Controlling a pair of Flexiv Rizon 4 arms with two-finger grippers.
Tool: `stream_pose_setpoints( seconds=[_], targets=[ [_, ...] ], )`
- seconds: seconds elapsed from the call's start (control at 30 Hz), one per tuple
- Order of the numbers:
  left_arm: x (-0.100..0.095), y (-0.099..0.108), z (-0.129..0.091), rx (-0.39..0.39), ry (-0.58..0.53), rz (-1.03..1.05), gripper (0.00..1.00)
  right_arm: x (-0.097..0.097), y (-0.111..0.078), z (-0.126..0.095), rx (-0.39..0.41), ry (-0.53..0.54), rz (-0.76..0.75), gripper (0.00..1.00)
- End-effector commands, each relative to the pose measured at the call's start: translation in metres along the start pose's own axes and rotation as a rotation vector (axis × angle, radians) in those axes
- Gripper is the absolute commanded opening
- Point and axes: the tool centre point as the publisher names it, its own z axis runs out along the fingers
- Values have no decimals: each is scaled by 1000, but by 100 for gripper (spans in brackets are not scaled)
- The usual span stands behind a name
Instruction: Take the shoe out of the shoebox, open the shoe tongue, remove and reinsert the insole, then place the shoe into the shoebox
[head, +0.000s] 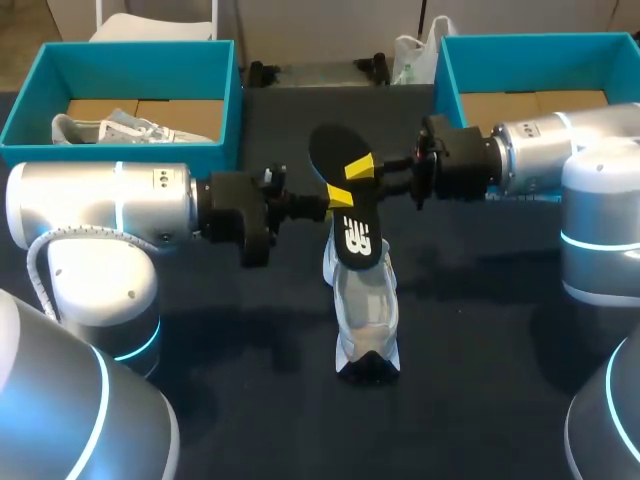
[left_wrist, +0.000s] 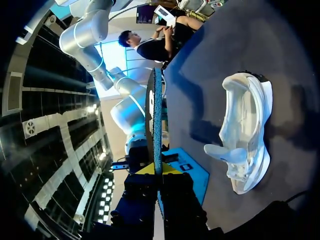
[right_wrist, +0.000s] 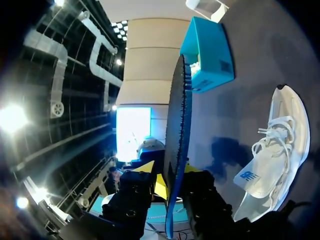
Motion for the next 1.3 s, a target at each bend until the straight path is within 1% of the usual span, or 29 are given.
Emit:
stream_pose_setpoints(
  seconds=[0.03, 0.1, 0.17, 0.27, 0.47, 0.5, 0.53, 0.57, 0.67, 0.7, 0.73, 0.77, 0.8, 0.87, 0.93, 1.0, 1.03, 1.07, 1.1, 1.13, 1.17, 1.2, 1.23, 1.27, 1.3],
  targets=[
    [0, -1, 1, -2, -1, 1, 0, 0, -1, 2, -6, 1, 1, 20],
    [0, -1, 1, -2, -1, 1, 0, 0, -1, 2, -6, 3, 6, 19],
    [0, -1, 1, -2, -1, 1, 0, 0, -1, 2, -6, 4, 9, 15],
    [0, -1, 1, -2, -1, 1, 0, 0, -1, 3, -7, 5, 10, 12],
    [0, -1, 1, -2, -1, 1, 0, -1, -1, 2, -11, 9, 9, 12],
    [0, -1, 1, -2, -1, 1, 0, -2, -1, 2, -11, 10, 9, 10],
    [0, -1, 1, -2, -1, 1, 0, -2, -1, 2, -12, 11, 9, 2],
    [0, -1, 1, -2, -1, 1, 0, -2, -1, 2, -13, 12, 8, 0],
    [0, -1, 1, -2, -1, 1, 0, -2, -1, 2, -15, 13, 7, 0],
    [0, -1, 1, -3, -1, 1, 2, -2, -1, 2, -16, 13, 7, 0],
    [-1, -1, 0, -3, -2, -1, 40, -2, -1, 1, -16, 13, 7, 0],
    [-1, 0, -1, -3, -2, -3, 68, -3, -1, 1, -17, 13, 7, 0],
    [-1, 0, -2, -2, -2, -5, 100, -3, -1, 1, -17, 13, 7, 0],
    [-1, 1, -7, -8, 1, -13, 100, -4, -1, 0, -18, 12, 7, 0],
    [-3, 2, -18, -14, -3, -47, 100, -6, -2, -1, -19, 11, 8, 0],
    [-5, 4, -30, -16, 18, -65, 100, -8, -4, -3, -28, 5, 13, 0],
    [-7, 5, -41, -12, 14, -82, 100, -9, -4, -4, -32, 5, 13, 0],
    [-7, 7, -45, -10, 37, -86, 100, -10, -5, -4, -34, 7, 11, 0],
    [-5, 10, -52, 0, 84, -73, 100, -11, -5, -5, -34, 7, 10, 0],
    [-5, 12, -60, 13, 96, -84, 100, -13, -5, -5, -32, 4, 10, 0],
    [-3, 16, -66, 32, 162, -80, 100, -16, -5, -5, -32, 3, 11, 0],
    [-2, 19, -71, 31, 188, -58, 100, -18, -5, -6, -31, 4, 13, 0],
    [-2, 22, -77, 48, 213, -77, 100, -19, -5, -6, -31, 5, 13, 0],
    [-3, 27, -82, 57, 270, -76, 100, -20, -6, -6, -30, 7, 13, 0],
    [-3, 31, -87, 55, 286, -42, 100, -21, -6, -6, -30, 8, 13, 0]
  ],
)
